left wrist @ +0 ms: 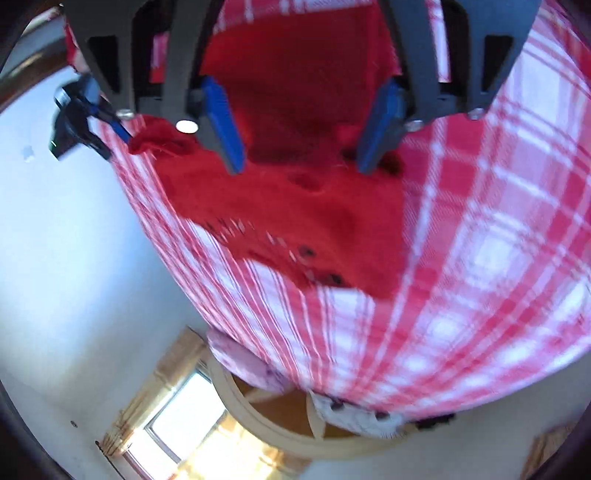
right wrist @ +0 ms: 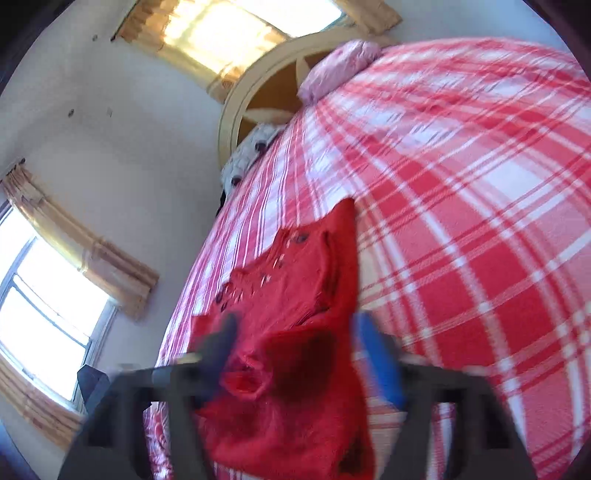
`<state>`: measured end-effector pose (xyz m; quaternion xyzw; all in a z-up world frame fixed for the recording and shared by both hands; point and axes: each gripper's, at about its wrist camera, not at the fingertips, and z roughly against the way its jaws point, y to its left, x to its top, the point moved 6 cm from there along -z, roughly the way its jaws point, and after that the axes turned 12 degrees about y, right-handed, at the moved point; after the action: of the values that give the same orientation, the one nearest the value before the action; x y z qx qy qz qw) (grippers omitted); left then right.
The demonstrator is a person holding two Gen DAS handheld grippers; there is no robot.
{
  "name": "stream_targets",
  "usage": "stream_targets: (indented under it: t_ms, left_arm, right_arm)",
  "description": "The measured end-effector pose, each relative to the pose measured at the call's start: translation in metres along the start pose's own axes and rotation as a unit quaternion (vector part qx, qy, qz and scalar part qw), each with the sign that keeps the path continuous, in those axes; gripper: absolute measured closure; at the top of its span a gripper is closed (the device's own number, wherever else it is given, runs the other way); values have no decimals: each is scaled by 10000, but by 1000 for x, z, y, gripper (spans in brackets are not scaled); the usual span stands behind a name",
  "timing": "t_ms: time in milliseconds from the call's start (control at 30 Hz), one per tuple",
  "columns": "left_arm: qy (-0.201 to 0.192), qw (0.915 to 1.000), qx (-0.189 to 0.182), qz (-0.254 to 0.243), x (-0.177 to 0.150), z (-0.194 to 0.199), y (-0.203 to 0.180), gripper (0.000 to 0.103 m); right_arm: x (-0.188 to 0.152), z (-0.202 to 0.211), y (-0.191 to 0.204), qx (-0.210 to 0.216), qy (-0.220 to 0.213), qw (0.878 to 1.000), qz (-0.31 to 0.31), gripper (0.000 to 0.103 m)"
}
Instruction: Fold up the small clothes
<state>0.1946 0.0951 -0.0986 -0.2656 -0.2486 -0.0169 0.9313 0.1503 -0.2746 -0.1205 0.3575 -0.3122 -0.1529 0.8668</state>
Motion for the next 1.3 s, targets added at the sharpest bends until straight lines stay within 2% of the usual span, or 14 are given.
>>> stream_targets:
  t_ms: [133, 200, 367, 567, 633, 733, 800, 867, 933, 1000, 1133, 1200, 1267, 1300]
  left_arm:
    - [-254, 9987, 379, -218, 1, 13, 11, 26]
    - [-203, 9977, 535, -351, -5, 11, 15, 26]
    - [34, 9953, 605, -759, -13, -11, 9, 26]
    - [248, 9947, 637, -775, 3, -44, 2, 26]
    - [265, 9939, 650, -848, 5, -50, -2, 26]
    - [208, 9898, 878, -1099, 9, -59, -8, 26]
    - [190, 9896, 826, -1164, 8, -61, -12, 27]
    - [182, 9888, 803, -1245, 5, -63, -15, 31]
    - [208, 9877, 791, -1332, 3, -65, -19, 51]
    - [330, 9870, 714, -1402, -1, -70, -24, 61]
    - [354, 9857, 786, -1447, -1, -73, -25, 61]
    - [382, 9887, 659, -1289, -1, -75, -22, 61]
    - [359, 9900, 587, -1234, -2, -74, -21, 67]
    - [341, 9900, 580, -1242, -3, -72, -22, 77]
  right_arm:
    - [2, 14, -16, 50, -149, 9996, -226, 26]
    - [-1, 16, -18, -143, -177, 9997, -62, 26]
    - [-16, -1, -11, -623, 124, 9968, 481, 26]
    - [-19, -12, 11, -981, 162, 9875, 1223, 26]
    - [-17, -15, 16, -1081, 164, 9844, 1381, 26]
    - [-13, -21, 17, -1245, 213, 9802, 1525, 26]
    - [-11, -27, 18, -1327, 296, 9777, 1603, 26]
    - [-7, -34, 22, -1376, 365, 9744, 1743, 26]
    - [-3, -44, 25, -1444, 442, 9707, 1871, 26]
    - [2, -55, 26, -1590, 485, 9659, 1986, 26]
    - [4, -77, 36, -1710, 598, 9557, 2322, 26]
    - [2, -89, 39, -1884, 705, 9468, 2513, 33]
    - [0, -99, 35, -2165, 880, 9384, 2544, 76]
    - [0, -99, 34, -2212, 851, 9378, 2537, 76]
